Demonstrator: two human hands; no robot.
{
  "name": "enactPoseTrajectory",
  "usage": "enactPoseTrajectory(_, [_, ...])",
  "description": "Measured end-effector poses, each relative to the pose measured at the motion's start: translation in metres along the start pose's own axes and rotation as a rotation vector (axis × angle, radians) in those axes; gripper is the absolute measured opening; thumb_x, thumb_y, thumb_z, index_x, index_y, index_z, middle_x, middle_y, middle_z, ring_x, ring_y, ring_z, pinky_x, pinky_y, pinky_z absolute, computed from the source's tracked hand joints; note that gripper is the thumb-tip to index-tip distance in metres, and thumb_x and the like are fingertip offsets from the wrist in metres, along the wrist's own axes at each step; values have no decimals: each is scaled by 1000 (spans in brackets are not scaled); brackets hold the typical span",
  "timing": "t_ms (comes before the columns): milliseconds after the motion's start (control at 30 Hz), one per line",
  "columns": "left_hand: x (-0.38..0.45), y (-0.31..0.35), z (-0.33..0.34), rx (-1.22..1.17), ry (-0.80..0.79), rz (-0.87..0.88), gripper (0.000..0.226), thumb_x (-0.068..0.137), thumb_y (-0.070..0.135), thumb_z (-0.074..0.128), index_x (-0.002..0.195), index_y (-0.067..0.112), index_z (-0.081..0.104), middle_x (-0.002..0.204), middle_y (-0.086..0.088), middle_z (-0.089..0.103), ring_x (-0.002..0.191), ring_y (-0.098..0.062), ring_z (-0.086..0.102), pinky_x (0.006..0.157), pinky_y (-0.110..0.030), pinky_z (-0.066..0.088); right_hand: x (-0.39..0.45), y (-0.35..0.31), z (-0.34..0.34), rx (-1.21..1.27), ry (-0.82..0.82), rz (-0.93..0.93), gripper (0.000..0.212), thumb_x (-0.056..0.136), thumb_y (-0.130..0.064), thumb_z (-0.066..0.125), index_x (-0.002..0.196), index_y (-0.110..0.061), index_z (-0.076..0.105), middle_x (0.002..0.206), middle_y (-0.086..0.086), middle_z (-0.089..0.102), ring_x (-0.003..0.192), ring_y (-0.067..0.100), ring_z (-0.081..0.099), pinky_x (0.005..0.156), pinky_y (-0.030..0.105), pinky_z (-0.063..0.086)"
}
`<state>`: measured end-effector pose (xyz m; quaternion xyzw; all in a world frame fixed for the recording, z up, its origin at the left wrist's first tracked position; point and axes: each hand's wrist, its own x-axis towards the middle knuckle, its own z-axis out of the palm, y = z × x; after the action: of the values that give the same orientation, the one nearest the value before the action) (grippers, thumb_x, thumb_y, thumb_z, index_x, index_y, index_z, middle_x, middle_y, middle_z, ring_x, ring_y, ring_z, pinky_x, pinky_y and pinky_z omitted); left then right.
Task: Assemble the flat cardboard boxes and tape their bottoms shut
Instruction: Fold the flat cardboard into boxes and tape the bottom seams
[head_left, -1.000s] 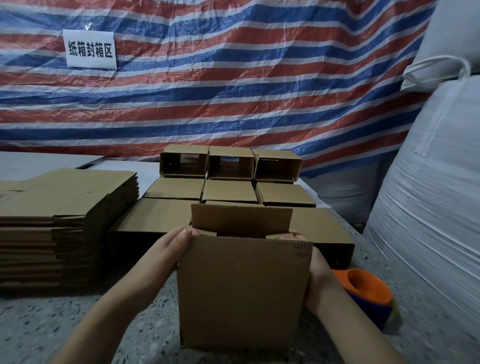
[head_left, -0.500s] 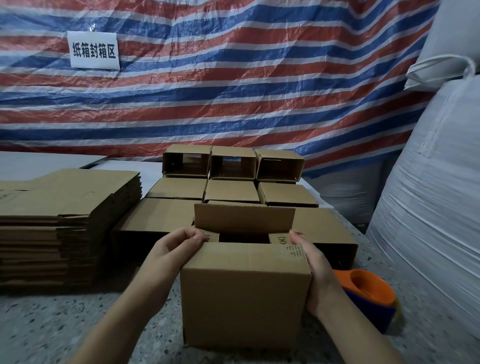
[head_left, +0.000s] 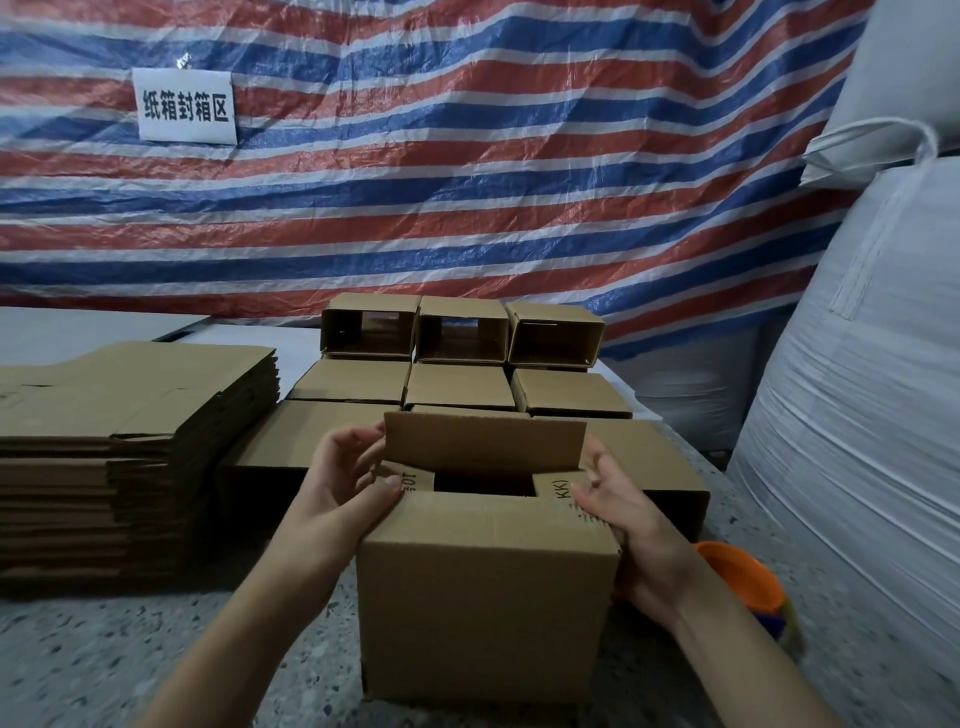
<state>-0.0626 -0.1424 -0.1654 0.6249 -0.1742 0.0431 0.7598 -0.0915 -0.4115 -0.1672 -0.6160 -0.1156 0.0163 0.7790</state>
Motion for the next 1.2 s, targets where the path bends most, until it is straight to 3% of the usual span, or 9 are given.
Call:
enactPoseTrajectory(200, [0,-1,-6,102,6,77,50,72,22,70,113,49,59,113,15,67,111,-13,63,92,-35,47,1,-1,1,-12,21,-47,45,80,-24,73,125,-27,67,128,11,66,109,30,68,83,35,58])
enactPoseTrajectory(333, [-2,-4,-6,135,-12,61,29,74,27,68,99,41,71,104,9,71,99,-13,68,80,-28,52,1,8,1,-46,119,-97,17,79,-30,75,92,-21,76,134,-3,64,122,19,62,102,46,51])
enactPoseTrajectory(500, [0,-4,-10,195,-81,25,20,77,29,65,91,26,78,107,3,68,101,-7,65,83,-26,45,0,7,5,-167,153,-147,32,70,-50,72,87,-23,76,129,-8,66,128,23,56,114,59,36])
enactPoseTrajectory(667, [2,5,-13,328,-91,55,20,76,33,66,89,26,80,107,6,68,105,-3,62,91,-25,44,3,9,2,-247,164,-166,17,81,-34,64,84,-21,74,123,-6,68,123,20,59,112,59,38])
enactPoseTrajectory(800, [8,26,-11,582,-147,59,15,79,39,66,83,32,78,103,20,67,100,6,59,73,-7,48,4,8,3,-260,174,-172,13,79,-28,62,78,-22,74,117,-4,70,118,16,61,110,52,41])
enactPoseTrajectory(900, [15,43,1,959,-189,103,13,89,46,58,93,40,69,101,23,62,95,6,56,70,-6,44,5,7,3,-278,185,-177,14,79,-27,61,77,-23,74,115,-4,71,115,11,62,105,43,45])
enactPoseTrajectory(1000, [19,55,29,1185,-271,206,50,87,66,35,123,41,58,127,23,53,114,6,45,97,-18,37,7,7,2,-262,176,-168,14,79,-27,61,78,-21,74,114,-4,71,112,10,64,95,34,46])
enactPoseTrajectory(1067, [23,57,49,1257,-370,236,73,83,75,18,142,40,42,147,19,40,137,-2,30,114,-29,21,8,8,1,-230,161,-155,14,79,-27,62,80,-20,74,115,-2,70,110,14,65,90,33,49])
enactPoseTrajectory(1200, [25,40,68,1432,-627,208,89,76,84,-2,154,41,7,163,13,5,148,-5,-2,116,-34,-6,7,9,-1,-195,135,-149,15,82,-28,60,81,-21,74,112,-1,69,106,22,66,86,36,56])
